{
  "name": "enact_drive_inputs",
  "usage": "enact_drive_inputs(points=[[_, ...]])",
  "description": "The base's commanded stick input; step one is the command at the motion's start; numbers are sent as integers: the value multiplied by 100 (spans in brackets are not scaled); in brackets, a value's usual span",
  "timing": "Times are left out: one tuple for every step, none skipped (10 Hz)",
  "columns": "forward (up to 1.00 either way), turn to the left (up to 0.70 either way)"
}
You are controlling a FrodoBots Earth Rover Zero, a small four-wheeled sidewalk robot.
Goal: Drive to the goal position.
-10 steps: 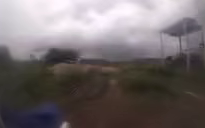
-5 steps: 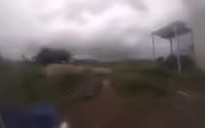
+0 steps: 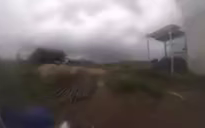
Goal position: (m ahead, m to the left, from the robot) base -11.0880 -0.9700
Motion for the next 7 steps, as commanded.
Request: enact_drive_inputs(points=[[0,-70],[0,-70],[0,-70],[0,-70],[0,-70],[0,-70],[0,-70]])
